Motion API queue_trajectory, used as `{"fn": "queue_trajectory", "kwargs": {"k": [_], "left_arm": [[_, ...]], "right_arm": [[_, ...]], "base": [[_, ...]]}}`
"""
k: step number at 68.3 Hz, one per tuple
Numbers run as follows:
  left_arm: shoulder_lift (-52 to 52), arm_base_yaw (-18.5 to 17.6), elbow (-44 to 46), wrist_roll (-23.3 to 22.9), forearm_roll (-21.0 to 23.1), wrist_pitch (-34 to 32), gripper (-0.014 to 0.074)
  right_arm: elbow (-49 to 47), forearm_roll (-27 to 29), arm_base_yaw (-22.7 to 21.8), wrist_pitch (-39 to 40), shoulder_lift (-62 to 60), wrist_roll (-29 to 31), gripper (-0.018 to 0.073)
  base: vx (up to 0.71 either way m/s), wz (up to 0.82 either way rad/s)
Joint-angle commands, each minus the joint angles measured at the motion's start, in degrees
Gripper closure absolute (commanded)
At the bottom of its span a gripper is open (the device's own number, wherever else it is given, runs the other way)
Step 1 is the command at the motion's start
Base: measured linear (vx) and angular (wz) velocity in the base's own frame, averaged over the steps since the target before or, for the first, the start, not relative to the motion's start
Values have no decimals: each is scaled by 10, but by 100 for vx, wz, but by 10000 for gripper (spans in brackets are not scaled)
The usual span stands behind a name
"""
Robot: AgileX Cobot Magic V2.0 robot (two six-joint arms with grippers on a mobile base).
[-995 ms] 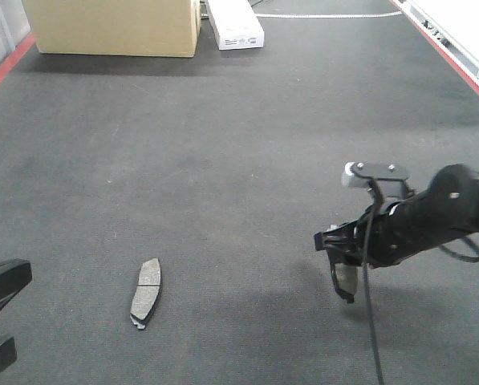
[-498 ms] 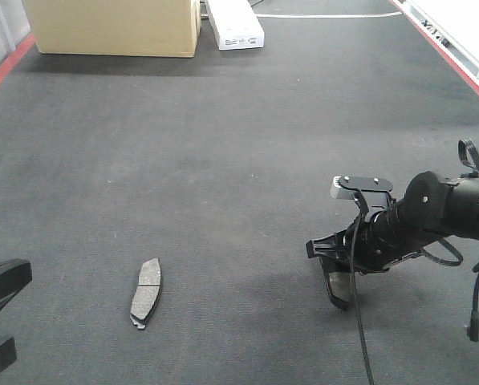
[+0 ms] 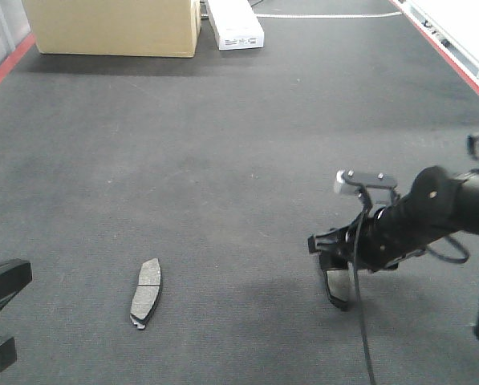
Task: Move and align brake pads A on conveyor
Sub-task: 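Lower the right gripper's brake pad onto the belt and release it, then raise both open grippers and back away from the belt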
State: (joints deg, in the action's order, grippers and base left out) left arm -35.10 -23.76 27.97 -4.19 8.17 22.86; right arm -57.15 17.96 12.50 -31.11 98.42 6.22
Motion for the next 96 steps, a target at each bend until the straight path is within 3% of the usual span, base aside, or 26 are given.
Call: {"fn": "queue_trajectory", "kwargs": {"k": [1,9,24,35,44,60,96], "left_arm": [[0,-3,14,1,3,-39,603],[0,-3,14,1,3,-39,603],[0,-3,14,1,3,-39,603],[0,-3,14,1,3,-39,603],[0,-3,14,1,3,-39,603],[0,-3,14,1,3,-39,603],[0,-3,14,1,3,-39,603]], "right_arm": [[-12,-4,0,0,-68,-4,147],[27,-3,0,17,-133,-3,146],[156,-9,1,121,-292,33,148],[202,-9,1,118,-406,35,190],[231,-10,1,105,-489,35,298],[291,-11,1,101,-601,64,576],[305,-9,1,104,-649,65,569]], "base": [[0,0],[0,0],[0,0],[0,0],[0,0],[0,0],[0,0]]}}
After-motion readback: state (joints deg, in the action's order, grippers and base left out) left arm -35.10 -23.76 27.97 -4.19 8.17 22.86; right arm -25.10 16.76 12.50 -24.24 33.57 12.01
